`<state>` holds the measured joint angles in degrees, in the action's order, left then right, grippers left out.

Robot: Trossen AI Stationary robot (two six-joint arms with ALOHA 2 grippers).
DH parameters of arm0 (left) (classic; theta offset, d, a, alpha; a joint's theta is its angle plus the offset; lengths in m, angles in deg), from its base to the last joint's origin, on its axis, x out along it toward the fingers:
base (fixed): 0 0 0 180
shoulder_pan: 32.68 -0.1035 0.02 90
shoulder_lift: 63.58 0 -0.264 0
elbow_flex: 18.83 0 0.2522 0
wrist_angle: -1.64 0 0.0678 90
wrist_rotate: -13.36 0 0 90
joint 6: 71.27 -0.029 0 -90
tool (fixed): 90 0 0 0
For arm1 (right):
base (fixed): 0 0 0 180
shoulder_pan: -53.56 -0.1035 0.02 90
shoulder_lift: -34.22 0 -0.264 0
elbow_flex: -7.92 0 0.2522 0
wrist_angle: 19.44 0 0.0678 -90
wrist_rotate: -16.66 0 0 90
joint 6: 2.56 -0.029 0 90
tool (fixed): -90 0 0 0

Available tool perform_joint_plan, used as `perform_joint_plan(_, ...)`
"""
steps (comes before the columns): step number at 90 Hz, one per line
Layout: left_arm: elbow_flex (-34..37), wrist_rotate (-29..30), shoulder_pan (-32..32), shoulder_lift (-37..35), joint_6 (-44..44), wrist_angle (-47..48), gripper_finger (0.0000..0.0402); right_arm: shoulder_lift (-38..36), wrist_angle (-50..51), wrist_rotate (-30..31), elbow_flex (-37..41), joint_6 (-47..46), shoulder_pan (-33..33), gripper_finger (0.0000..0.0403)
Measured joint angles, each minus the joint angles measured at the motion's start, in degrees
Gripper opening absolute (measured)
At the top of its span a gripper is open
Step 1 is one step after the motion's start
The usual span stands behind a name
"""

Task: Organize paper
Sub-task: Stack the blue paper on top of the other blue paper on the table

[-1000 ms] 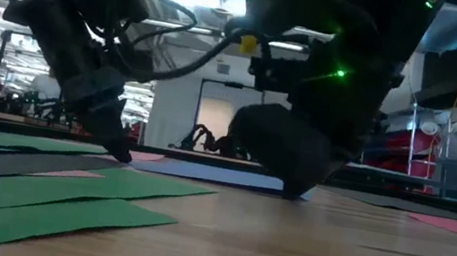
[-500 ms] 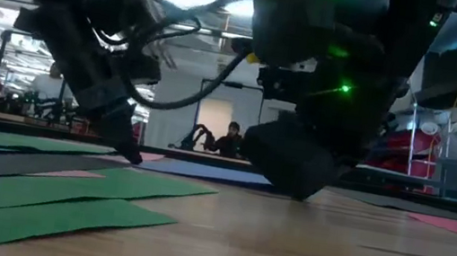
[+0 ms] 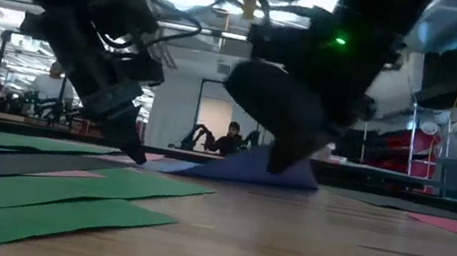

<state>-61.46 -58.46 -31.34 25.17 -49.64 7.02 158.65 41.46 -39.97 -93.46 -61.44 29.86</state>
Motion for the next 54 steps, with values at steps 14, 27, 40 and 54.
perform_joint_plan(14,0.02,0.01,-1.02,0.00,-0.75,0.01,0.0000,0.06,1.76,-0.95,1.25,-0.05,0.15,0.0000)
perform_joint_plan(27,0.00,0.02,-1.33,-0.02,-0.71,0.29,0.0000,0.00,7.67,-1.82,2.52,-2.62,0.18,0.0000)
perform_joint_plan(40,0.00,0.26,-0.55,-0.02,0.43,0.43,0.0000,-0.54,4.53,-4.71,5.48,-2.57,0.89,0.0000)
perform_joint_plan(54,-0.01,0.24,-0.51,-0.02,0.17,0.46,0.0000,-0.91,2.43,-3.76,5.92,-3.16,-0.27,0.0000)
